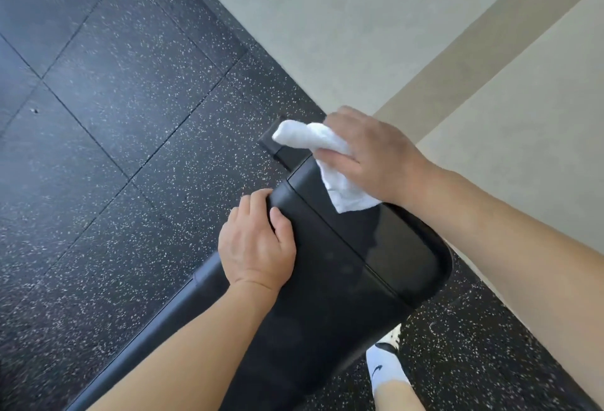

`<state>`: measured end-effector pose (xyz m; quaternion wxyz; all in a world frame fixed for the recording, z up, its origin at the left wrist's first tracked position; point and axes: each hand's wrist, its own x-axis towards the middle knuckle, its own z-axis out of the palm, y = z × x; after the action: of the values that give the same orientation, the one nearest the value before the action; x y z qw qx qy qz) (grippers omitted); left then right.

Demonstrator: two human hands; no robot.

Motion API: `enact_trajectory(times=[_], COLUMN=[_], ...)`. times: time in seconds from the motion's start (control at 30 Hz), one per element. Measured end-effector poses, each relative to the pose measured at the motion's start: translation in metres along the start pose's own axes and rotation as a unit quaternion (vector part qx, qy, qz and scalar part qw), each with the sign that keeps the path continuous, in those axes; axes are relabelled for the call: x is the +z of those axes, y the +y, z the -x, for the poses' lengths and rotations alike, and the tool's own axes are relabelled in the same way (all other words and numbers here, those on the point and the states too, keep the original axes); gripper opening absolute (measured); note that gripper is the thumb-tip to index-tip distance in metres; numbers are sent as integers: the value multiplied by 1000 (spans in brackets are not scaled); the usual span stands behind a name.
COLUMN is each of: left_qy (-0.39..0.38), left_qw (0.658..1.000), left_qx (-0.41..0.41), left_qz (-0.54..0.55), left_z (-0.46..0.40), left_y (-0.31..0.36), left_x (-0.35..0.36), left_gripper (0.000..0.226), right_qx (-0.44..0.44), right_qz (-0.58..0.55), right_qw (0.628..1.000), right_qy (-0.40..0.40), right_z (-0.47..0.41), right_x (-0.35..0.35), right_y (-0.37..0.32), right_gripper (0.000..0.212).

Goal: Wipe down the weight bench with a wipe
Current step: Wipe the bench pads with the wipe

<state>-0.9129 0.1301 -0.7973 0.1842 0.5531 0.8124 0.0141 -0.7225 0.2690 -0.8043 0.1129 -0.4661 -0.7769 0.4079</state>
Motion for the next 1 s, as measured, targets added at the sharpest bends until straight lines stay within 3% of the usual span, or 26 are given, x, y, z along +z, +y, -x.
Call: enact_trajectory(times=[0.07, 0.13, 0.3, 0.47, 0.67, 0.83, 1.0], left_qy=[3, 2, -1, -1, 1, 1, 6], left_qw=[1000, 1000, 1000, 1000, 1000, 999, 999], left_qx=[2, 1, 2, -9, -16, -21, -24], left_qz=[0, 0, -7, -19, -21, -29, -37], left_z=[0, 0, -1, -1, 0, 1, 1], left_y=[-2, -3, -3, -1, 1, 4, 5], left_x=[1, 3, 2, 3, 2, 2, 3], left_gripper=[39, 39, 39, 41, 37, 41, 45], right_qx=[105, 154, 111, 86, 142, 189, 191], right_qz=[-100, -125, -92, -6, -216, -168, -182], right_qw=[989, 980, 989, 982, 966, 967, 964], right_qy=[-13, -22, -25, -167, 1, 32, 15], right_z=[34, 48, 4, -59, 27, 121, 101], right_x=[-6, -4, 3, 9, 2, 3, 3], right_y=[18, 24, 17, 4, 25, 38, 40], right_gripper=[25, 26, 35, 35, 33, 33, 34])
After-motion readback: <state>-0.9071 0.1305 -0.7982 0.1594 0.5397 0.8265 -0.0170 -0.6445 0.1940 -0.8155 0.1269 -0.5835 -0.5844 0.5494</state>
